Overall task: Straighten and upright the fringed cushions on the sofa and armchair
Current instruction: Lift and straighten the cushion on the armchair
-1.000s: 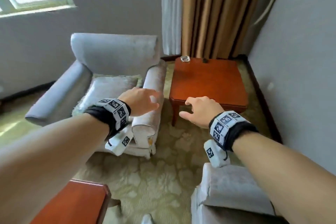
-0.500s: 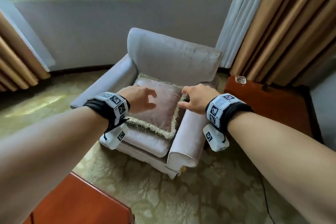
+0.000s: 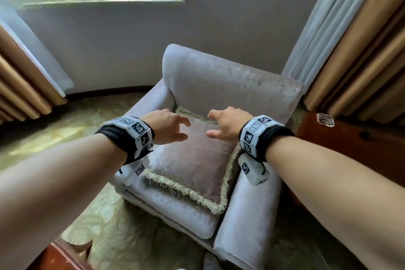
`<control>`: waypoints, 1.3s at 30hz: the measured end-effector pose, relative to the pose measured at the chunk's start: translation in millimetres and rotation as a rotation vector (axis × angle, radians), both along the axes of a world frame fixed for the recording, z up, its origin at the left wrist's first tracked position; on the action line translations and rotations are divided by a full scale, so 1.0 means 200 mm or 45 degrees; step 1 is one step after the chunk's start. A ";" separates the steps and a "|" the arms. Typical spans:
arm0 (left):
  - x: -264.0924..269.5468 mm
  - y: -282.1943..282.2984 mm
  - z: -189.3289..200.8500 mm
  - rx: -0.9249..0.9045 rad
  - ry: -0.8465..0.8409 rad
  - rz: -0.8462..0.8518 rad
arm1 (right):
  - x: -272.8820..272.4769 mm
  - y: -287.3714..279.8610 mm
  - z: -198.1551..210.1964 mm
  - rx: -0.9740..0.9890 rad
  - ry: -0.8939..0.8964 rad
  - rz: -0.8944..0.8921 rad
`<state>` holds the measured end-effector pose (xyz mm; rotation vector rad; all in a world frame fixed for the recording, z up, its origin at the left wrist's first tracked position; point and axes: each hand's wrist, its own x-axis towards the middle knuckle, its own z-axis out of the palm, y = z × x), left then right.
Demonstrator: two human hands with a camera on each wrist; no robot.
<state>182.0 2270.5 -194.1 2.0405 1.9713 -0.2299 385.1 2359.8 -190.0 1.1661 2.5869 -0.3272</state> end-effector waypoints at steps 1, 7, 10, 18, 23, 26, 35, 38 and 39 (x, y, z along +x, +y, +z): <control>-0.04 0.06 -0.02 -0.021 0.009 -0.009 | -0.04 0.06 -0.03 -0.016 -0.005 0.004; -0.30 0.44 -0.20 -0.089 -0.027 0.005 | -0.26 0.43 -0.18 -0.073 -0.031 -0.055; -0.44 0.64 -0.34 -0.136 -0.027 -0.059 | -0.38 0.57 -0.30 -0.117 -0.056 -0.117; -0.79 1.15 -0.89 -0.170 -0.227 -0.149 | -0.63 0.83 -0.79 -0.238 -0.019 -0.508; -0.89 1.25 -1.33 -0.251 -0.492 0.052 | -0.66 0.90 -1.21 -0.379 0.138 -0.763; -0.91 1.28 -1.62 -0.298 -0.614 0.136 | -0.60 0.90 -1.48 -0.415 0.239 -0.931; -0.95 1.27 -2.40 -0.055 -0.814 0.588 | -0.41 0.86 -2.30 -0.224 0.482 -1.393; -0.97 1.20 -2.53 -0.050 -0.755 0.732 | -0.34 0.79 -2.48 -0.198 0.538 -1.504; -0.97 1.17 -2.56 -0.087 -0.745 0.763 | -0.32 0.76 -2.52 -0.218 0.549 -1.534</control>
